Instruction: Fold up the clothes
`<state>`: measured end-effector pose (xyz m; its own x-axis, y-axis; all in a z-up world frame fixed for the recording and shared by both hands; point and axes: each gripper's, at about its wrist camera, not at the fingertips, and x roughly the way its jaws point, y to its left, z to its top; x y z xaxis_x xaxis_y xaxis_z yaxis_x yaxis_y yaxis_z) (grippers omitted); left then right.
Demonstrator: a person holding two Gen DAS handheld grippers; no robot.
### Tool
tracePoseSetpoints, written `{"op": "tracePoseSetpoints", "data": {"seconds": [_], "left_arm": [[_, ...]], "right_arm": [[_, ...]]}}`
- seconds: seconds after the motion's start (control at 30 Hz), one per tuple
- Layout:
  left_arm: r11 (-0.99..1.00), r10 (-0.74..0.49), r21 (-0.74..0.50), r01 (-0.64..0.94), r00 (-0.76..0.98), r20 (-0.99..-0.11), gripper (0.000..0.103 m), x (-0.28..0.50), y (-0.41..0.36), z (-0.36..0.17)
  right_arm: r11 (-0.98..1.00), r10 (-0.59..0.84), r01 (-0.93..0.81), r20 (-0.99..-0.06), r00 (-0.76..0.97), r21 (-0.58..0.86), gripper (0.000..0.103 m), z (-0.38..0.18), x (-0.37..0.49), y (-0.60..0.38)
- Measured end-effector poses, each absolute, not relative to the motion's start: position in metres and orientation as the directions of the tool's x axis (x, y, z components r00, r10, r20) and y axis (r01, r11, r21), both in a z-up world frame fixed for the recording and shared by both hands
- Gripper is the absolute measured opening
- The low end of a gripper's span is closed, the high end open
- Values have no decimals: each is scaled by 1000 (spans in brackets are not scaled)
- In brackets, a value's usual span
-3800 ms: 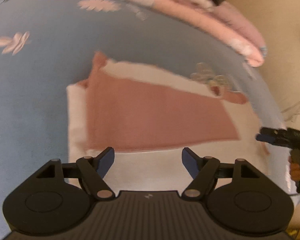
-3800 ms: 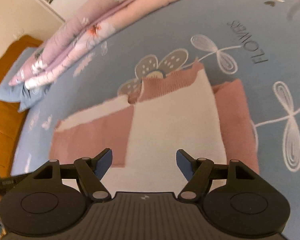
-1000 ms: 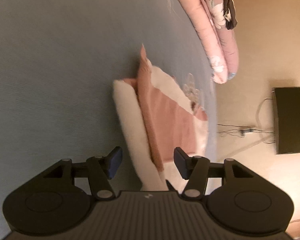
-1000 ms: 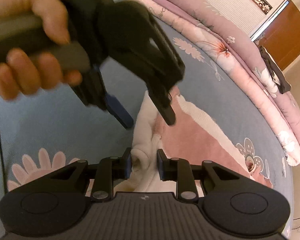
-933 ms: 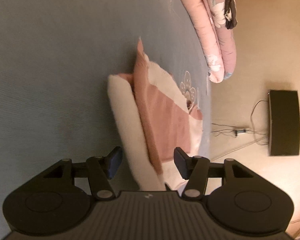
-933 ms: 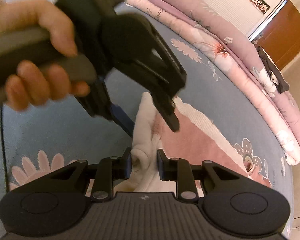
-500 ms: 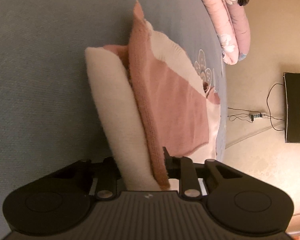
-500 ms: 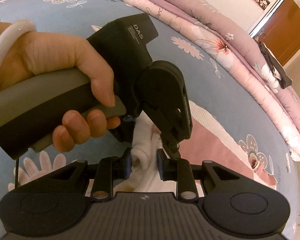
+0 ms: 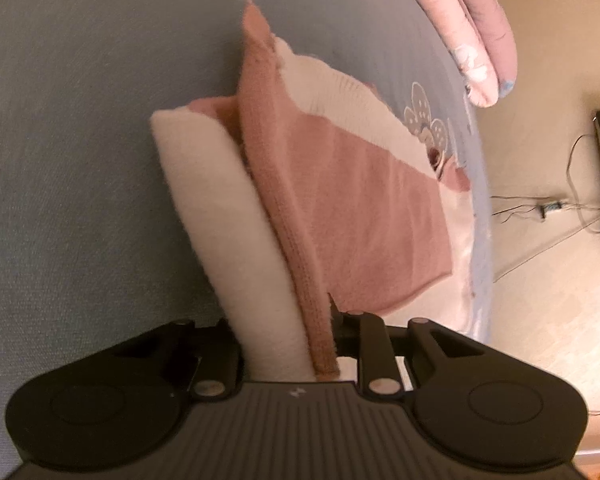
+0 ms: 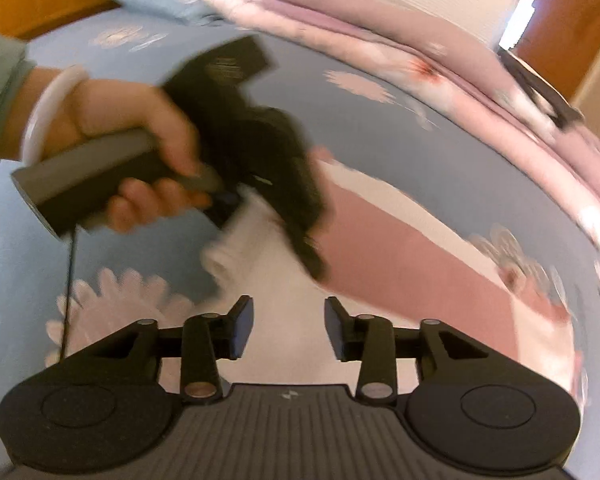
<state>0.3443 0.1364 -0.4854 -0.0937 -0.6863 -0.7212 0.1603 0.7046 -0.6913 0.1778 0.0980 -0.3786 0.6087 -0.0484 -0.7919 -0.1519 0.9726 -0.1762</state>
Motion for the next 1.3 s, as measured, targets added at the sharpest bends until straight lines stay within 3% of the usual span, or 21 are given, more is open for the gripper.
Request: {"op": "tracePoseSetpoints", "data": {"seconds": [0.2, 0.3, 0.33, 0.4, 0.57, 0.77, 0.97, 1.3], "left_arm": [[758, -614, -611, 228, -62, -787, 22, 339, 126, -473], [780, -580, -571, 256, -45, -813, 22, 336, 120, -468], [786, -568, -555, 271, -37, -822, 22, 335, 117, -466], [797, -552, -537, 276, -29, -833, 22, 334, 113, -464], [825, -510, -496, 270, -21, -860, 22, 332, 110, -460], [865, -440, -428, 263, -15, -898, 23, 330, 98, -455], [883, -421, -409, 232, 5, -907, 23, 328, 92, -454], [893, -405, -393, 219, 13, -914, 23, 327, 87, -451]], "right_arm": [[986, -60, 166, -849, 525, 33, 51, -375, 151, -90], [942, -31, 291, -823, 568, 165, 61, -372, 137, -190], [927, -1, 303, -809, 588, 220, 72, -373, 135, -224], [897, 53, 315, -782, 622, 311, 74, -376, 134, -282], [747, 340, 269, -697, 631, 608, 74, -422, 153, -388], [589, 563, 242, -607, 561, 771, 74, -483, 171, -427], [471, 664, 177, -480, 574, 864, 74, -503, 196, -438], [501, 723, 118, -489, 487, 858, 76, -500, 205, -417]]}}
